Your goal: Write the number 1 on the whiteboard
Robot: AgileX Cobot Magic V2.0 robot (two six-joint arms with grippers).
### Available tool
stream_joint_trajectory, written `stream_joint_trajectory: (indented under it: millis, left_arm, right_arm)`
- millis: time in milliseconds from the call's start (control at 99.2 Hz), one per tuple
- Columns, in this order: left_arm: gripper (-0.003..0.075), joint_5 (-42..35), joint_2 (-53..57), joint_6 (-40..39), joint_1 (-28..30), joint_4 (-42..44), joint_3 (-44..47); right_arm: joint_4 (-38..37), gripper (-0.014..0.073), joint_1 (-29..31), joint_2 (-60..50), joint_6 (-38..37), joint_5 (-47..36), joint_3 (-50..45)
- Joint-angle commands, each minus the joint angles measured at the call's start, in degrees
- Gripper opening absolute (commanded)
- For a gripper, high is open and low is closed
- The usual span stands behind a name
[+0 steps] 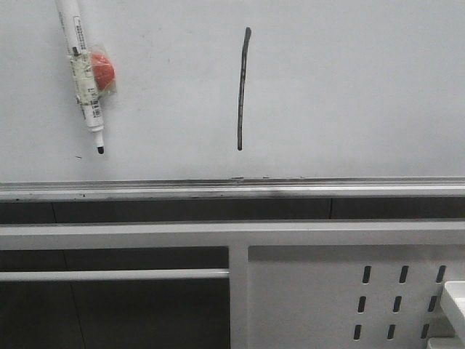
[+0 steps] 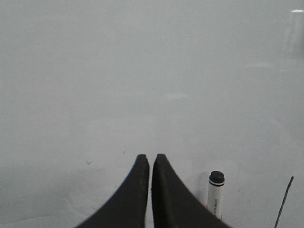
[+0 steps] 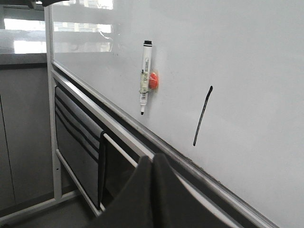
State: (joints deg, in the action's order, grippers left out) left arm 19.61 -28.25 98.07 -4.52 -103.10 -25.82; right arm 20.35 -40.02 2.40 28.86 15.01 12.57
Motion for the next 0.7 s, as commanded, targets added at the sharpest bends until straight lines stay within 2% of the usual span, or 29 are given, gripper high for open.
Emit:
stream_joint_trajectory:
  millis: [0, 60, 181, 343, 534, 685]
  left_arm:
    - [-0.0020, 5.35, -0.17, -0.04, 1.31, -2.23, -1.70]
    - [-0.0020, 5.65, -0.17, -2.51, 1.34, 0.21, -1.70]
    - [-0.0020, 3.74, -0.17, -18.85, 1.34, 14.65, -2.07]
    - [-0.0020, 0.04, -0.14, -35.67, 1.34, 30.26, -2.07]
    - [-0.0020, -5.34, 0.10, -69.28, 1.34, 63.05, -2.07]
    - [-0.0020, -10.59, 3.55, -91.48, 1.34, 87.18, -0.01]
  right_arm:
    - [0.51, -0.0069, 0.34, 0.39, 0.04, -3.83, 1.27]
    - [0.51, -0.0069, 0.34, 0.39, 0.04, -3.83, 1.27]
    - [0.51, -0.0069, 0.34, 0.39, 0.04, -3.83, 1.27]
    - [0.51, -0.0069, 0.34, 0.39, 0.04, -3.83, 1.27]
    - [0.51, -0.0069, 0.34, 0.39, 0.04, -3.83, 1.27]
    - [0.51, -0.0069, 0.34, 0.39, 0.04, -3.83, 1.27]
